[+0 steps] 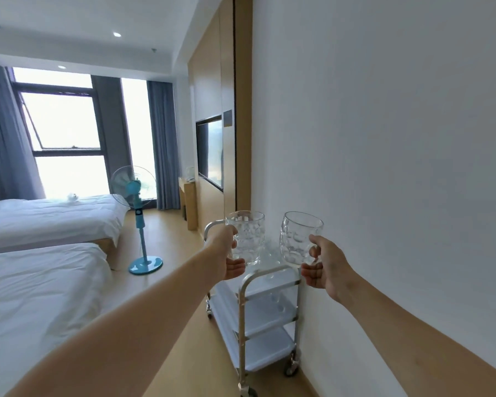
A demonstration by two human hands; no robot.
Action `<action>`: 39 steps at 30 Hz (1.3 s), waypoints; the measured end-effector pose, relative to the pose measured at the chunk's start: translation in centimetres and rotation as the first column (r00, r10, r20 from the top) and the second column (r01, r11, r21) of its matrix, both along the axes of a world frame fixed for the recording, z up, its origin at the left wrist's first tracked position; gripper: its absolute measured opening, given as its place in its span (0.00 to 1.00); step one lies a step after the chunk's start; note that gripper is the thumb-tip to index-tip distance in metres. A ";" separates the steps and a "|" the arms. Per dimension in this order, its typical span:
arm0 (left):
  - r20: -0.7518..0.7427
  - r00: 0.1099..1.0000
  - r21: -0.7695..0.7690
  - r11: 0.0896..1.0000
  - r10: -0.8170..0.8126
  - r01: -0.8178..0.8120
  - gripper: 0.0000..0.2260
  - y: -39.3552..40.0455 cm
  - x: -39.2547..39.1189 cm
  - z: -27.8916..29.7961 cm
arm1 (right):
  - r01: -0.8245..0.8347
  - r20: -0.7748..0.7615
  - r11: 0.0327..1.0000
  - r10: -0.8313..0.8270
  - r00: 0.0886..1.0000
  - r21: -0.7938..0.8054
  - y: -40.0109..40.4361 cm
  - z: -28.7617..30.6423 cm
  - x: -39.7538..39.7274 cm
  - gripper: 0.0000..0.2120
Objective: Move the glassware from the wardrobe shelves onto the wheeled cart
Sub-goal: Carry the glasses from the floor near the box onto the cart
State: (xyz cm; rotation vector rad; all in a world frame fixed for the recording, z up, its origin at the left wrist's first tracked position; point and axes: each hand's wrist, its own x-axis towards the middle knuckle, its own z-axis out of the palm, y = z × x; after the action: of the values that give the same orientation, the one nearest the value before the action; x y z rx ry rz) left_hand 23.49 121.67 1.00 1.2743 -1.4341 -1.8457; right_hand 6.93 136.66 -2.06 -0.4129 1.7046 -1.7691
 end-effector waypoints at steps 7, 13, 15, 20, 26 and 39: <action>0.015 0.992 0.004 0.992 0.127 -0.127 0.14 -10.3 -2.2 -1.3 | -0.151 -0.009 0.988 0.151 0.988 0.030 -11.2 -0.5 -4.1 0.19; 0.038 0.976 0.040 0.976 0.213 -0.214 0.13 -16.7 -3.8 -2.9 | -0.216 0.016 0.976 0.215 0.976 0.037 -19.4 -2.3 -7.0 0.18; 0.037 0.971 0.054 0.970 0.235 -0.237 0.13 -18.4 -3.9 -3.5 | -0.236 0.043 0.971 0.235 0.971 0.042 -21.7 -3.2 -7.4 0.18; 0.033 0.965 0.089 0.961 0.261 -0.263 0.12 -22.5 -3.9 -5.4 | -0.269 0.093 0.961 0.263 0.960 0.064 -26.5 -5.5 -7.4 0.18; 0.029 0.970 0.132 0.961 0.243 -0.245 0.12 -29.1 -3.2 -8.9 | -0.266 0.096 0.959 0.257 0.962 0.101 -33.1 -8.8 -6.1 0.18; 0.093 0.990 0.239 0.962 0.109 -0.129 0.12 -49.0 -2.0 -15.9 | -0.140 0.142 0.976 0.116 0.983 0.168 -49.7 -16.1 -1.5 0.20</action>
State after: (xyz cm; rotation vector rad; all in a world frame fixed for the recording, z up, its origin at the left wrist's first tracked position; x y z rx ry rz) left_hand 21.44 72.65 -14.85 1.5320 -1.1656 -1.9549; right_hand 5.43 86.98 -18.19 -0.3134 1.6862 -1.5047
